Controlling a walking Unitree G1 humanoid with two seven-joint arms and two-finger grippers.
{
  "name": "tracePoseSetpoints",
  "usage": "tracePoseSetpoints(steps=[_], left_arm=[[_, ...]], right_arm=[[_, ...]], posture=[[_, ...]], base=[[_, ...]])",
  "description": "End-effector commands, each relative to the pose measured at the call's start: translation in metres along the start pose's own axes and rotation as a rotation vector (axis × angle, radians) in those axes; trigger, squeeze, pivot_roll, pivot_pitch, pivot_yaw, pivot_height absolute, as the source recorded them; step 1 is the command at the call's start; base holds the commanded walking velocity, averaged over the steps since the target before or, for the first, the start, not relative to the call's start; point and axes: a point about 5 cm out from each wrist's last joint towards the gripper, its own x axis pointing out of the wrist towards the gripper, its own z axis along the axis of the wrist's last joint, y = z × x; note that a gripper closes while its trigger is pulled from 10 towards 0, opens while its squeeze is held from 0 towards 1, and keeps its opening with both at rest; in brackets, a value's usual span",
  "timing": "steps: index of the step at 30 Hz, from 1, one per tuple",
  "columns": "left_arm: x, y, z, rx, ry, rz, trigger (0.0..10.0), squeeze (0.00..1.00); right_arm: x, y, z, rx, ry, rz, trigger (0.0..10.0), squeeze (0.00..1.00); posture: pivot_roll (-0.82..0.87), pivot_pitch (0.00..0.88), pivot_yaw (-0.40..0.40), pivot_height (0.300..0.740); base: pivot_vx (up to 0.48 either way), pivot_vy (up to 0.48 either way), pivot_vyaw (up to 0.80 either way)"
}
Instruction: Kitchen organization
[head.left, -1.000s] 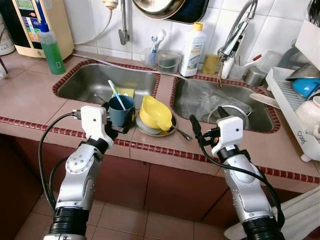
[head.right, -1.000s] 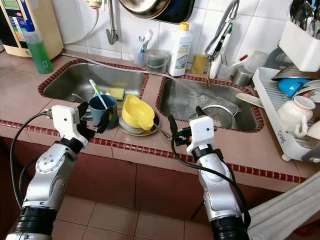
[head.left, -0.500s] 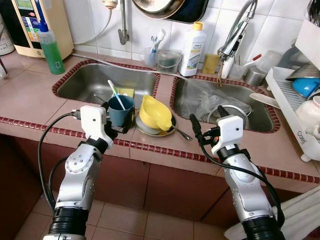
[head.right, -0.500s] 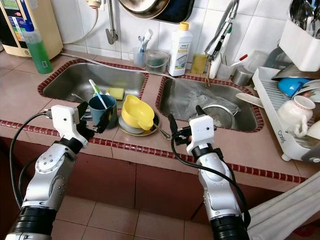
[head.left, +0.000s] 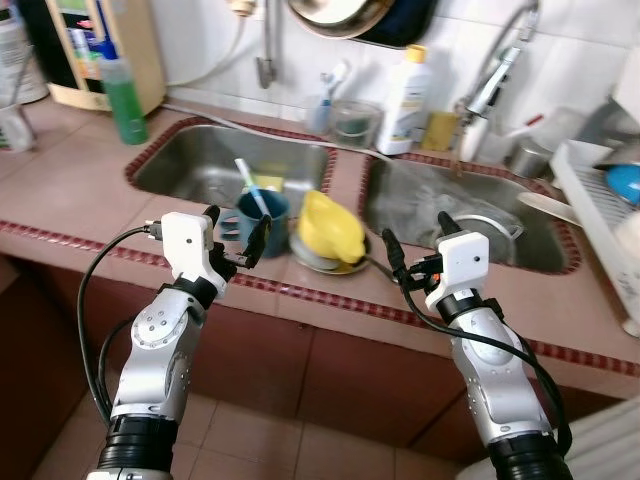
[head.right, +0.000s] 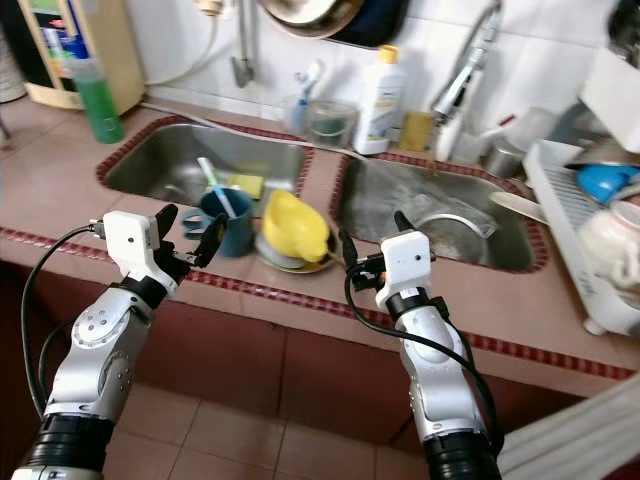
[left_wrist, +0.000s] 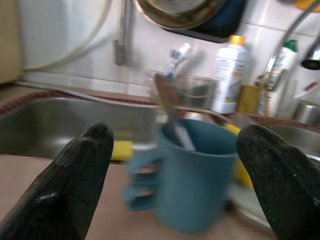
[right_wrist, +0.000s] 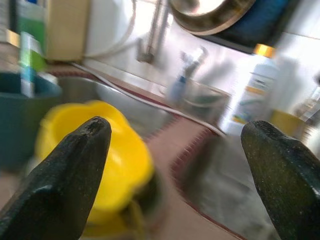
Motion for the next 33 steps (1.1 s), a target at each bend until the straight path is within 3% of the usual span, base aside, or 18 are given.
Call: tracePoseSetpoints(steps=[1, 11, 14, 23, 33], left_arm=[[0.003, -0.006, -0.001, -0.010, 0.003, -0.018, 10.0, 0.00], [0.006, -0.016, -0.002, -0.001, 0.014, -0.086, 10.0, 0.00], [0.012, -0.018, -0.006, -0.036, 0.049, -0.073, 10.0, 0.00], [0.024, -0.023, -0.007, -0.025, 0.090, -0.035, 10.0, 0.00], [0.028, -0.023, -0.008, -0.007, 0.098, 0.006, 10.0, 0.00]], right_arm=[[-0.001, -0.008, 0.000, -0.008, 0.002, -0.018, 10.0, 0.00], [-0.001, -0.007, 0.000, -0.011, 0.000, -0.009, 10.0, 0.00], [0.000, -0.006, 0.000, -0.015, -0.002, -0.002, 10.0, 0.00], [-0.001, -0.007, 0.002, -0.022, -0.009, 0.001, 10.0, 0.00], [-0.003, -0.009, 0.004, -0.026, -0.013, -0.005, 10.0, 0.00]], posture=[[-0.08, 0.000, -0.066, 0.740], [-0.08, 0.000, -0.068, 0.740], [-0.08, 0.000, -0.066, 0.740], [-0.10, 0.000, -0.057, 0.740], [-0.11, 0.000, -0.052, 0.740]], base=[[0.000, 0.289, 0.00], [0.000, 0.000, 0.00], [0.000, 0.000, 0.00], [0.000, 0.000, 0.00], [0.000, 0.000, 0.00]])
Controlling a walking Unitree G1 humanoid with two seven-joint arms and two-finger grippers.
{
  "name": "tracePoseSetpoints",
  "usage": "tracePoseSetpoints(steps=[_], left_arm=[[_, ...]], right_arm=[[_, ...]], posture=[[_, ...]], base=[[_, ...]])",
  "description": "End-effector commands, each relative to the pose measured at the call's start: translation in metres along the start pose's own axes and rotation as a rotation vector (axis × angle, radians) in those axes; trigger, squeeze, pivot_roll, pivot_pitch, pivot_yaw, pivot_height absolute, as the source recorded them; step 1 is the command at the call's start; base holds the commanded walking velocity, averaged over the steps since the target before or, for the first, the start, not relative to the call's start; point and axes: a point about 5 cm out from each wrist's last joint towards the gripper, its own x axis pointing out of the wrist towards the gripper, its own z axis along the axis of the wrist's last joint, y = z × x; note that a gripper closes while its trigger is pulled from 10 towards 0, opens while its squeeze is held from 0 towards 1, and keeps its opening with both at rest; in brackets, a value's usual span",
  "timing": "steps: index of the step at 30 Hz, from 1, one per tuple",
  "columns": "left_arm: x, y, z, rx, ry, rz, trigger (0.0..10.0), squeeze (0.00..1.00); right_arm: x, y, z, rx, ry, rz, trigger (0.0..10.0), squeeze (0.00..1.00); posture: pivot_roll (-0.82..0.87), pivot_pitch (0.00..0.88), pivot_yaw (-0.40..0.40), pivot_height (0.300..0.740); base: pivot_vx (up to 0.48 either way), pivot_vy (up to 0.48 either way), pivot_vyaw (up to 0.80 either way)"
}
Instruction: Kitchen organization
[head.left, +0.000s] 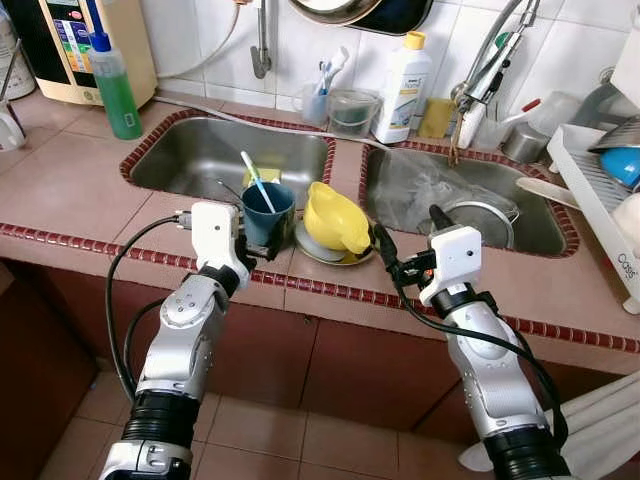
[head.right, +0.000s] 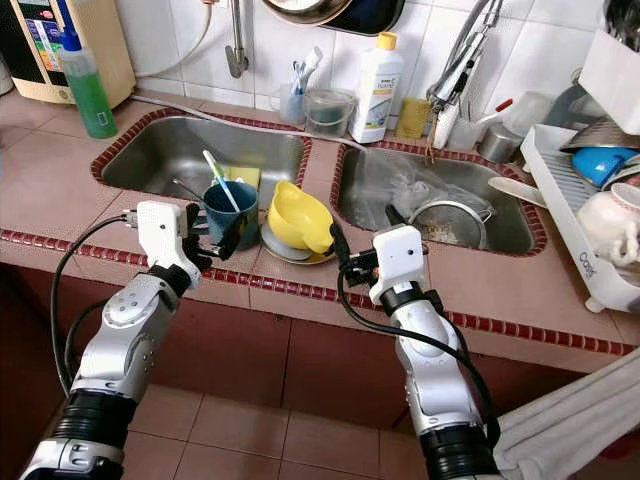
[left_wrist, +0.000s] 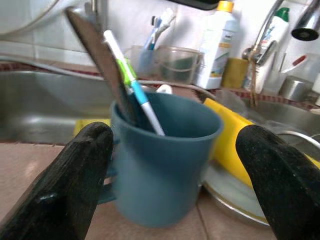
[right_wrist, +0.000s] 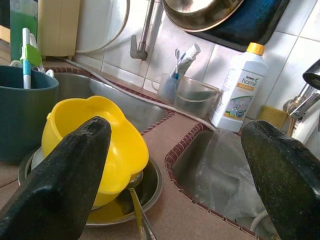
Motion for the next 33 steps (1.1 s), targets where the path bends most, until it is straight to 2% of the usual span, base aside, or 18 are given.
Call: tracePoseSetpoints(steps=[1, 10, 16, 22, 26, 28, 33], left_arm=[[0.004, -0.001, 0.002, 0.016, 0.007, 0.005, 10.0, 0.00], [0.008, 0.007, 0.003, 0.013, 0.013, 0.106, 10.0, 0.00], [0.014, 0.004, 0.006, 0.022, 0.005, 0.144, 10.0, 0.00], [0.023, -0.004, 0.013, 0.004, -0.020, 0.137, 10.0, 0.00], [0.027, -0.008, 0.017, 0.003, -0.034, 0.131, 10.0, 0.00], [0.028, -0.008, 0.017, -0.001, -0.037, 0.128, 10.0, 0.00], [0.029, -0.006, 0.018, 0.003, -0.039, 0.127, 10.0, 0.00]], right_arm=[[-0.002, -0.005, 0.003, -0.007, -0.011, -0.014, 10.0, 0.00], [-0.001, -0.006, 0.004, -0.008, -0.014, -0.011, 10.0, 0.00], [0.000, -0.006, 0.006, -0.008, -0.020, -0.012, 10.0, 0.00], [-0.001, -0.006, 0.008, -0.010, -0.021, -0.006, 10.0, 0.00], [-0.003, -0.001, 0.008, -0.045, -0.013, 0.058, 10.0, 0.00], [-0.007, 0.005, 0.008, -0.071, -0.003, 0.141, 10.0, 0.00], [-0.016, 0.010, 0.007, -0.078, 0.030, 0.255, 10.0, 0.00]], posture=[[-0.11, 0.000, -0.052, 0.740], [-0.10, 0.000, -0.059, 0.740], [-0.11, 0.000, -0.060, 0.740], [-0.11, 0.000, -0.060, 0.740], [-0.12, 0.000, -0.060, 0.740], [-0.13, 0.000, -0.057, 0.740], [-0.13, 0.000, -0.058, 0.740]], base=[[0.000, 0.000, 0.00], [0.000, 0.000, 0.00], [0.000, 0.000, 0.00], [0.000, 0.000, 0.00], [0.000, 0.000, 0.00], [0.000, 0.000, 0.00], [0.000, 0.000, 0.00]])
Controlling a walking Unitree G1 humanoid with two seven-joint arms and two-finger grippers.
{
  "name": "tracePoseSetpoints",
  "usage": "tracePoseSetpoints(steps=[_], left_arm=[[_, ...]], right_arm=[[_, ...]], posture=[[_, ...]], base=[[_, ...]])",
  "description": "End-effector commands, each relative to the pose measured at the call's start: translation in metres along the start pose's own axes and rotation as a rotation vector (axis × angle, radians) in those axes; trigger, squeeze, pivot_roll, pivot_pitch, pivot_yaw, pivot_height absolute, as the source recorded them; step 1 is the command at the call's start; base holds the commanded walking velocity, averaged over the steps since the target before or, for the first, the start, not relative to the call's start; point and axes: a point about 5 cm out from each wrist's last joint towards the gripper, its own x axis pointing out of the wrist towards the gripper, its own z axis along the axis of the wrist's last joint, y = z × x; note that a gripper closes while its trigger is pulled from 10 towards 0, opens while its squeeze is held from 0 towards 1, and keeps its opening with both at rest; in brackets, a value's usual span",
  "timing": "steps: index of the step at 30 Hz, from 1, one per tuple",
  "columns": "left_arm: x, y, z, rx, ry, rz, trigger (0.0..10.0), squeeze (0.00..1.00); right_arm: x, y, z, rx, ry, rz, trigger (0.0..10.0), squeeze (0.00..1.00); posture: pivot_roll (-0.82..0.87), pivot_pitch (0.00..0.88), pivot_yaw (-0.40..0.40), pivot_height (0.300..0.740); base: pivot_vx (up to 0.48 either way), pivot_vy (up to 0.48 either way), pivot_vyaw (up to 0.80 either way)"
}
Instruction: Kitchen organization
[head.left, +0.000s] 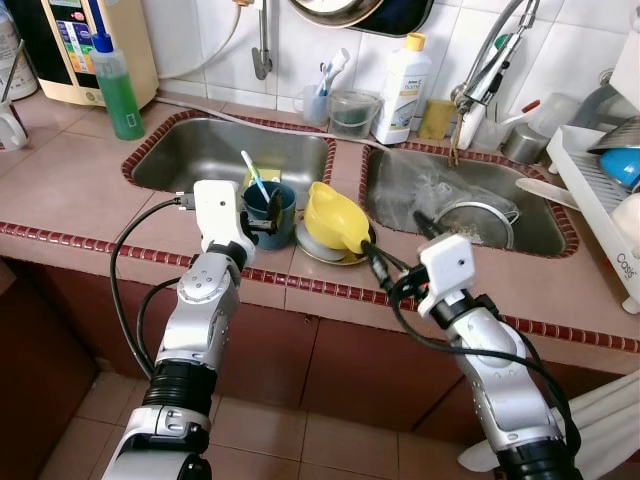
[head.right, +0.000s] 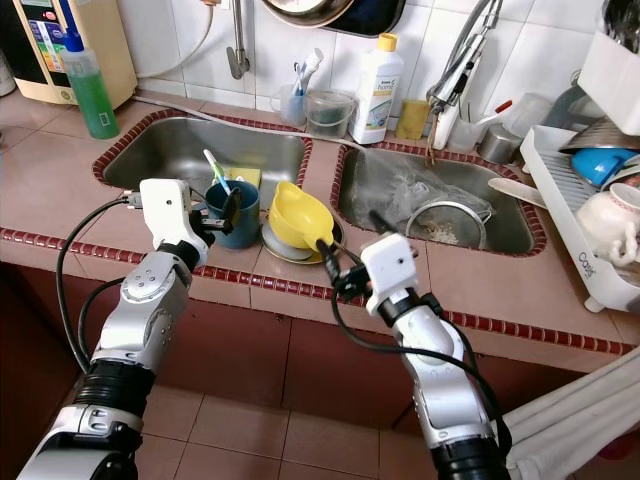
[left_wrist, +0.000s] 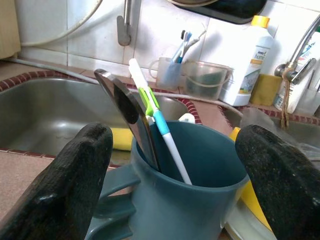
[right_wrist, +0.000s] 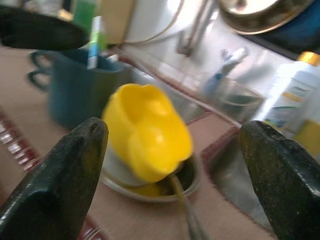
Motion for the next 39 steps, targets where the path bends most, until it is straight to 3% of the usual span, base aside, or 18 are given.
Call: tracePoseSetpoints(steps=[1, 9, 10, 12, 13, 14, 39], left_arm=[[0.004, -0.001, 0.005, 0.008, -0.016, -0.003, 10.0, 0.00], [0.005, -0.002, 0.006, -0.033, -0.038, -0.023, 10.0, 0.00], [0.006, -0.003, 0.006, -0.057, -0.035, -0.040, 3.0, 0.00], [0.006, -0.005, 0.007, -0.083, -0.041, -0.063, 3.0, 0.00], [0.007, -0.005, 0.007, -0.090, -0.041, -0.068, 2.3, 0.00], [0.007, -0.005, 0.007, -0.104, -0.042, -0.071, 0.0, 0.00], [0.009, -0.007, 0.013, -0.105, -0.069, -0.110, 0.0, 0.00]], right_arm=[[-0.002, -0.002, 0.005, -0.012, -0.002, 0.035, 10.0, 0.00], [-0.001, -0.001, 0.012, -0.024, -0.007, 0.078, 10.0, 0.00], [0.000, 0.001, 0.013, -0.023, -0.008, 0.085, 10.0, 0.00], [0.000, 0.002, 0.014, -0.023, -0.010, 0.089, 10.0, 0.00], [0.000, 0.004, 0.014, -0.024, -0.012, 0.092, 10.0, 0.00], [0.000, 0.004, 0.014, -0.024, -0.012, 0.095, 10.0, 0.00], [0.005, 0.012, 0.017, -0.037, -0.021, 0.114, 10.0, 0.00]], posture=[[-0.13, 0.000, -0.058, 0.740], [-0.12, 0.000, -0.064, 0.740], [-0.12, 0.000, -0.065, 0.740], [-0.12, 0.000, -0.065, 0.740], [-0.12, 0.000, -0.065, 0.740], [-0.12, 0.000, -0.065, 0.740], [-0.11, 0.000, -0.065, 0.740]], base=[[0.000, 0.000, 0.00], [0.000, 0.000, 0.00], [0.000, 0.000, 0.00], [0.000, 0.000, 0.00], [0.000, 0.000, 0.00], [0.000, 0.000, 0.00], [0.000, 0.000, 0.00]])
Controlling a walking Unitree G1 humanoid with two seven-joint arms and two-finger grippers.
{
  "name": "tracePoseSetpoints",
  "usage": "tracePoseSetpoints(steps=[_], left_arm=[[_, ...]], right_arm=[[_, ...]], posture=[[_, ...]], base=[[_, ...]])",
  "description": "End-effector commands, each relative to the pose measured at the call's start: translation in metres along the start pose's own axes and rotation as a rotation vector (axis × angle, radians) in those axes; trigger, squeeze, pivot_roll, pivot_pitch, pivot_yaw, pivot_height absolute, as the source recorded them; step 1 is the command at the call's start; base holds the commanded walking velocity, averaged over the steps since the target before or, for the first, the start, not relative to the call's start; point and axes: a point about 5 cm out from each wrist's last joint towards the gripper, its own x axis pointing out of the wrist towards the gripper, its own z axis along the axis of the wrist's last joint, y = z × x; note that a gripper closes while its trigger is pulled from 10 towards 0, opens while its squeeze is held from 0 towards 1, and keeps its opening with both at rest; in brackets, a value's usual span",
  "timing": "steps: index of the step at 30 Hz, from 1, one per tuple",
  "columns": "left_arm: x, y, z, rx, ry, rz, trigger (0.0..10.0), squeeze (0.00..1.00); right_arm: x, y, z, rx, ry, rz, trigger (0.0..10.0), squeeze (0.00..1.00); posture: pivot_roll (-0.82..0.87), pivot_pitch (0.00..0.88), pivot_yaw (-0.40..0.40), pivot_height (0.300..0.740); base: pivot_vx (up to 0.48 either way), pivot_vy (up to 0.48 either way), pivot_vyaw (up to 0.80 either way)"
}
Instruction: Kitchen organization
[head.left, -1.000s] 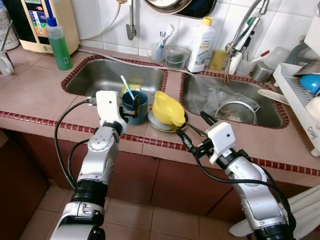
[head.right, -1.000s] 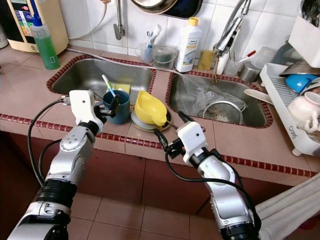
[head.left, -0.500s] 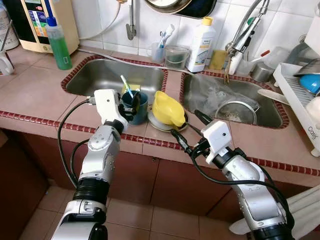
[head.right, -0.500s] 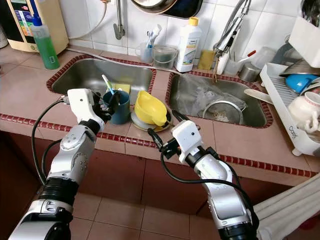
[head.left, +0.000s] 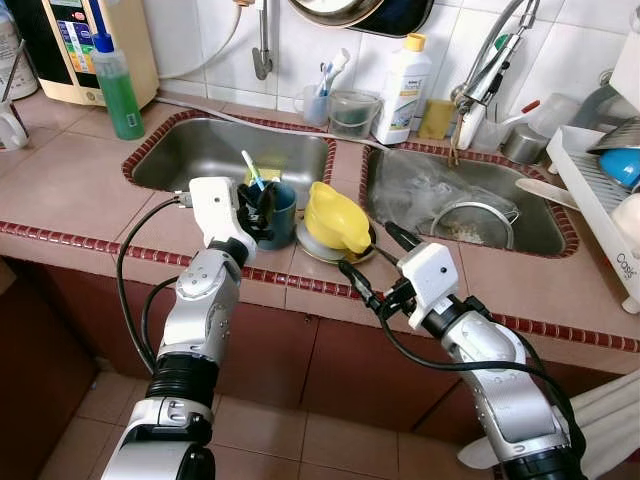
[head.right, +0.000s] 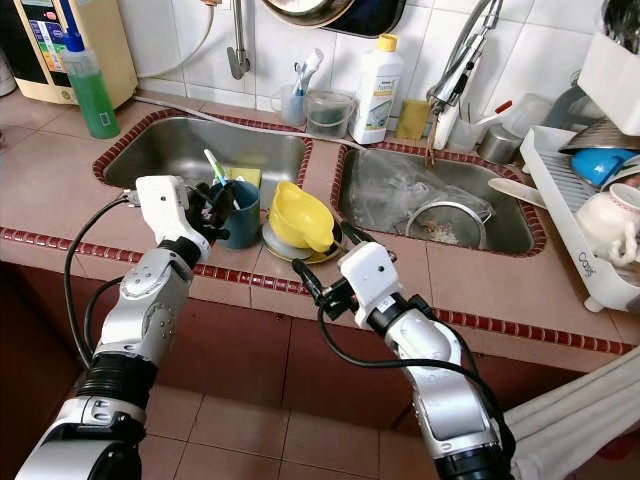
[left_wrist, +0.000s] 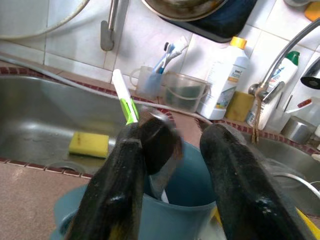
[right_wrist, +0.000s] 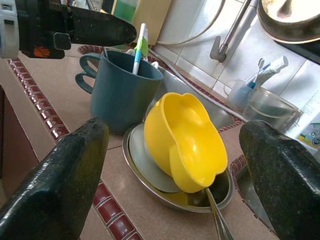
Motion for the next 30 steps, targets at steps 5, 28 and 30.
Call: tracePoseSetpoints(steps=[5, 28, 30], left_arm=[[0.0045, -0.0075, 0.0084, 0.015, -0.030, -0.045, 0.0, 0.00], [0.0027, -0.0082, 0.0101, 0.023, -0.035, -0.062, 0.0, 0.00], [0.0029, -0.0083, 0.0107, 0.023, -0.036, -0.063, 0.0, 0.00]], right_arm=[[0.0038, 0.0010, 0.0054, -0.016, -0.023, 0.008, 10.0, 0.00], [0.0047, 0.0033, 0.0070, -0.022, -0.032, 0.006, 10.0, 0.00], [0.0050, 0.0029, 0.0073, -0.021, -0.032, 0.006, 10.0, 0.00]], posture=[[-0.10, 0.000, -0.067, 0.740], [-0.09, 0.001, -0.063, 0.740], [-0.09, 0.003, -0.064, 0.740]], base=[[0.000, 0.000, 0.00], [0.000, 0.000, 0.00], [0.000, 0.000, 0.00]])
